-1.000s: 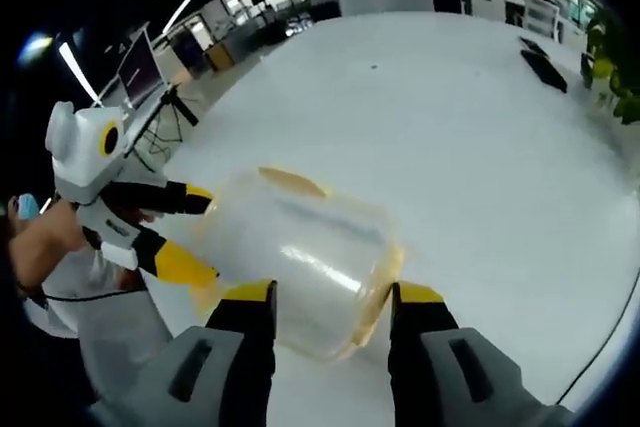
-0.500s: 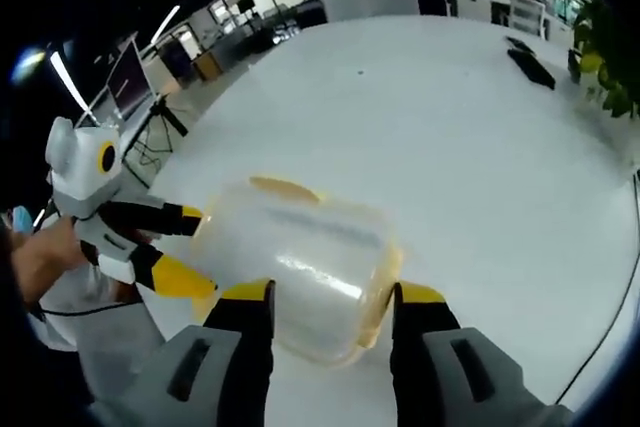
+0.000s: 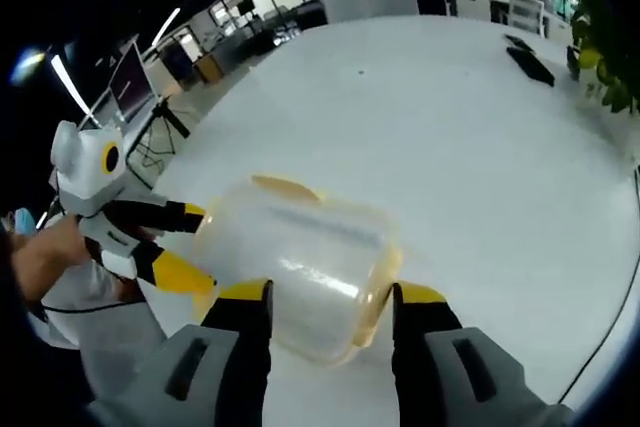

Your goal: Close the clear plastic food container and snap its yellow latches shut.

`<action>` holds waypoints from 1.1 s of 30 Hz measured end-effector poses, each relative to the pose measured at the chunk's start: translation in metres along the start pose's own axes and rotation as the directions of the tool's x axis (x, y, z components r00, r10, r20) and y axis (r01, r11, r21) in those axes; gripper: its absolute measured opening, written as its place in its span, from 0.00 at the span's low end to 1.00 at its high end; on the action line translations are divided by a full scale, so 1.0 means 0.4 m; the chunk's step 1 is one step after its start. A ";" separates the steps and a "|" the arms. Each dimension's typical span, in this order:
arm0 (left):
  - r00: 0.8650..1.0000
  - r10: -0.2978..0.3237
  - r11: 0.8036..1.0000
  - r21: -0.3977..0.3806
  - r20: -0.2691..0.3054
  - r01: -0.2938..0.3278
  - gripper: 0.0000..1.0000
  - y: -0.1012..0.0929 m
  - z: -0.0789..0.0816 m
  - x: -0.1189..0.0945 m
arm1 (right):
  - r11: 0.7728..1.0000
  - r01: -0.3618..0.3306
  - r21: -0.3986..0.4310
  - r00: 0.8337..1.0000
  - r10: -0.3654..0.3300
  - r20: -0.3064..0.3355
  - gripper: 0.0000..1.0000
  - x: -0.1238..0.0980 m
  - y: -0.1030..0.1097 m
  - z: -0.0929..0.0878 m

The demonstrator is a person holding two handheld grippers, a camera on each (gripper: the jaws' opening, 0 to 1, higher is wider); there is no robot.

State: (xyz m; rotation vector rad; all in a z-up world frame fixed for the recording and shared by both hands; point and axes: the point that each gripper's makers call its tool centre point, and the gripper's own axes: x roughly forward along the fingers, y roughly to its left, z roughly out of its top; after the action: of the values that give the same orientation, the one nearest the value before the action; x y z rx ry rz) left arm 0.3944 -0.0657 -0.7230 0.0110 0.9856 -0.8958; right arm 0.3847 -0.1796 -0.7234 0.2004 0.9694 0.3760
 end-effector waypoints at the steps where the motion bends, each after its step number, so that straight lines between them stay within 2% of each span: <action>1: 1.000 -0.002 1.000 0.003 -0.001 0.002 0.46 0.000 0.000 0.000 | 1.000 -0.004 -0.004 1.000 0.004 0.001 0.44 0.000 -0.001 0.001; 4: 1.000 -0.001 0.999 0.046 -0.001 0.001 0.45 0.005 0.005 -0.006 | 1.000 -0.013 -0.020 1.000 0.013 -0.003 0.44 -0.004 0.003 0.001; 5: 1.000 0.003 0.998 0.065 -0.001 -0.003 0.45 0.007 0.005 -0.010 | 0.999 -0.015 -0.049 1.000 0.015 -0.002 0.43 -0.006 0.002 0.002; 7: 1.000 0.004 0.997 0.075 -0.006 -0.003 0.44 0.011 0.004 -0.017 | 0.995 -0.017 -0.103 1.000 0.017 0.001 0.43 -0.012 0.002 0.007; 14: 1.000 0.008 0.995 0.103 0.014 -0.009 0.44 0.025 0.020 -0.048 | 0.987 -0.005 -0.159 1.000 0.008 0.019 0.45 -0.037 -0.005 0.026; 18: 1.000 -0.001 0.989 0.145 0.020 -0.002 0.44 0.017 0.033 -0.061 | 0.969 0.001 -0.245 1.000 0.004 0.021 0.43 -0.049 -0.008 0.036; 24: 0.999 -0.028 0.969 0.244 0.025 0.021 0.42 -0.002 0.056 -0.077 | 0.955 -0.008 -0.295 1.000 0.016 0.024 0.41 -0.055 -0.013 0.047; 29: 0.999 -0.053 0.955 0.293 0.003 0.049 0.37 -0.019 0.062 -0.080 | 0.939 -0.048 -0.341 0.998 0.060 0.025 0.39 -0.059 -0.001 0.061; 33: 0.996 -0.083 0.936 0.344 -0.007 0.081 0.34 -0.038 0.067 -0.076 | 0.921 -0.089 -0.379 0.994 0.109 0.031 0.34 -0.060 0.017 0.077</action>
State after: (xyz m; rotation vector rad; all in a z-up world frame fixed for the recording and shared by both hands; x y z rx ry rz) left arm 0.3962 -0.0663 -0.6798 0.2648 0.8159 -1.1362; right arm 0.3965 -0.1831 -0.6860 -0.0922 0.8196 0.6400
